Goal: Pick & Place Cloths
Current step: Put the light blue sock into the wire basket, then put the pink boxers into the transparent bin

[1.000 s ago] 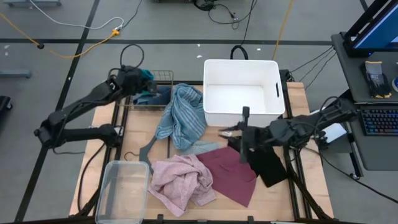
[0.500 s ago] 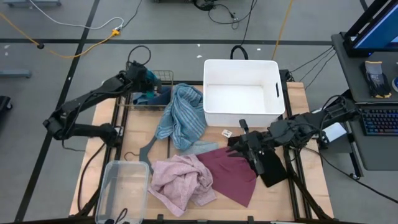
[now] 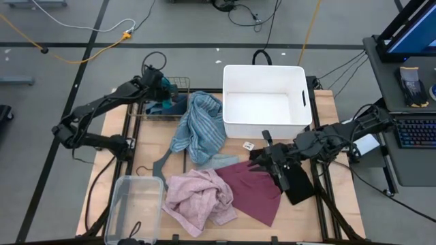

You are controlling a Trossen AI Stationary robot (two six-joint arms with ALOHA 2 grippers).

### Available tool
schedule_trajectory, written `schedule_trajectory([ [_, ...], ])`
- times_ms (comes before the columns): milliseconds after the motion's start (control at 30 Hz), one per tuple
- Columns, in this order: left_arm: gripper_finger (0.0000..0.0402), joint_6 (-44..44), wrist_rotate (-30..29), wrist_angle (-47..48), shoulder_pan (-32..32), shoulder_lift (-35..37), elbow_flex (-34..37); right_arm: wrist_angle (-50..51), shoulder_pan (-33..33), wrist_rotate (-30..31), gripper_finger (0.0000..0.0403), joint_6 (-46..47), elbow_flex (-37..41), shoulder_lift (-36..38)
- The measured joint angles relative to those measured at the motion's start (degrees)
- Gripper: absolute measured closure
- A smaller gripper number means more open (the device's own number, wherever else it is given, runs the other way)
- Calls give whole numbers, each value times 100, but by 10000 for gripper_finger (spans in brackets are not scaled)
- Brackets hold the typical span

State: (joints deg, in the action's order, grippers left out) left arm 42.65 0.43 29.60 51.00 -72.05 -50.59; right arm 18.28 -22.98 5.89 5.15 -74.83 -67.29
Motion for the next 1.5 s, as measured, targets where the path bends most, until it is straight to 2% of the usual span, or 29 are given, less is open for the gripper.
schedule_trajectory([
  [133,395,-13,35,18,-2,-1,0,0,0,2,355,0,0,0],
  [300,369,9,59,8,-2,2,0,0,0,0,355,-2,0,0],
  [700,239,137,65,-457,-2,2,2,0,0,0,355,15,4,0],
  [933,189,143,916,-803,15,206,2,2,0,0,355,17,4,0],
  [1067,191,283,1418,-1093,-17,600,4,2,0,0,355,17,4,0],
  [1200,210,316,1783,-1262,-239,1167,4,4,2,0,355,17,4,0],
  [1500,288,284,1705,-1282,-1501,2490,4,4,1,-2,355,297,4,0],
])
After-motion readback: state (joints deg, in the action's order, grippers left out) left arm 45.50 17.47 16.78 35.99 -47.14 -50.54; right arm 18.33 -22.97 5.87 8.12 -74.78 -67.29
